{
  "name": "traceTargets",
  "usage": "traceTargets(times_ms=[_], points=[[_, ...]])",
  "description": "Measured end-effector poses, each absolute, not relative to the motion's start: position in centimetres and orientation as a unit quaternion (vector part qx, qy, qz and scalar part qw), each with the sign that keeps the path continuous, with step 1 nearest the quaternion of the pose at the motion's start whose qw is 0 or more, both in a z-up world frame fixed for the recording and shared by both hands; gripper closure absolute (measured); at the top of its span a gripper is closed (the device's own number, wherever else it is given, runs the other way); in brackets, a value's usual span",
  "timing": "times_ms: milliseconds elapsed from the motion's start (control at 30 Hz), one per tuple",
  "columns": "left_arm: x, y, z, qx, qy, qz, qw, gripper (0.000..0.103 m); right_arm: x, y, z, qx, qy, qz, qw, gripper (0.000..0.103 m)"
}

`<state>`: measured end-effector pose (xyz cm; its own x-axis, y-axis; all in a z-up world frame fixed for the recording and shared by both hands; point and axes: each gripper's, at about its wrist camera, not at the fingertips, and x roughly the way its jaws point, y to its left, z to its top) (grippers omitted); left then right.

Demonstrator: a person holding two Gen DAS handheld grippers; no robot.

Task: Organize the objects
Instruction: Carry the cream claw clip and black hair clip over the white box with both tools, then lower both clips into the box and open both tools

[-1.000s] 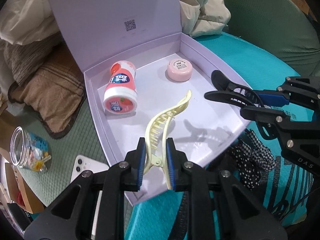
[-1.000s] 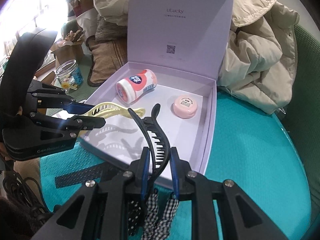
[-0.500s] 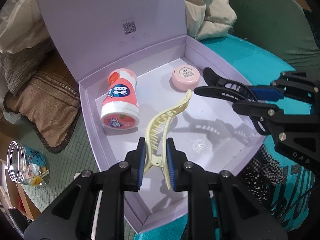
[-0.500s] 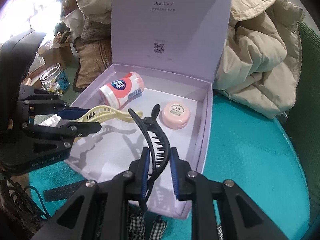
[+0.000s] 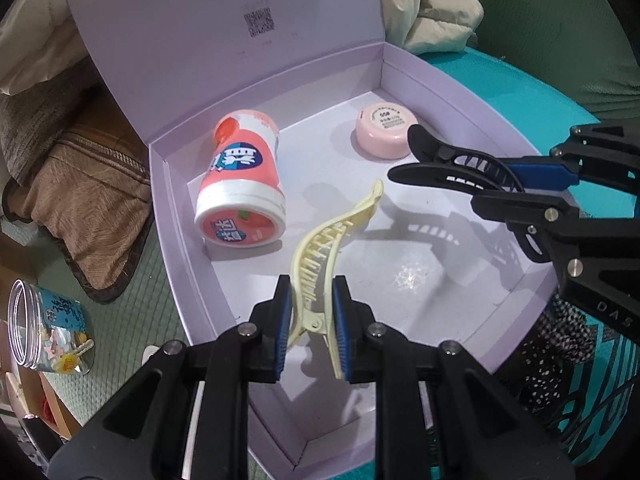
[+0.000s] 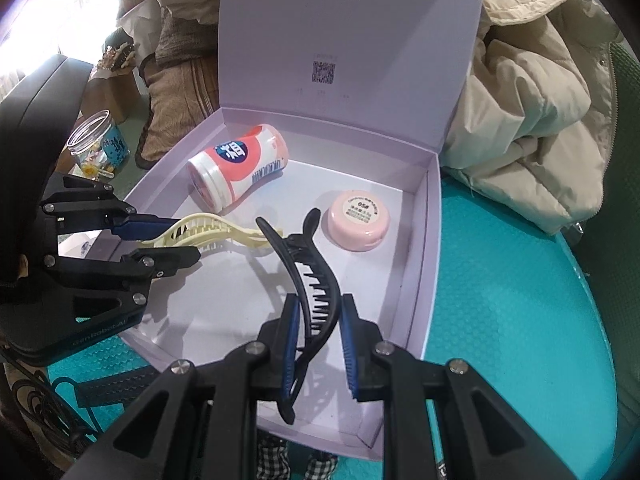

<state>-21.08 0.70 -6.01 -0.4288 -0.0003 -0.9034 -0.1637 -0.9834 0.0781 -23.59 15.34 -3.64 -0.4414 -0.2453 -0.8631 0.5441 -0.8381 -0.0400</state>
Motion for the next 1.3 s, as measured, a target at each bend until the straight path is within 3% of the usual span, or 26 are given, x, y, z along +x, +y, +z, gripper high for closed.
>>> traceTargets(times_ms=[1033,1167,1300], points=[[-21.8,1.2,-6.8,-0.549,0.108,0.828,0.031,0.084,-24.0,14.2,-6.2,0.5,0.183,-0.816,0.225,0.084],[-21.9,1.2,-6.7,-0.55,0.104,0.828,0.032,0.08,-23.9,14.1,-6.4,0.499,0.186,-0.817,0.22,0.084],[-22.0,1.2,-6.5,-0.55,0.1,0.829,0.031,0.067,-24.0,14.0,-6.6,0.5,0.19,-0.815,0.221,0.078]])
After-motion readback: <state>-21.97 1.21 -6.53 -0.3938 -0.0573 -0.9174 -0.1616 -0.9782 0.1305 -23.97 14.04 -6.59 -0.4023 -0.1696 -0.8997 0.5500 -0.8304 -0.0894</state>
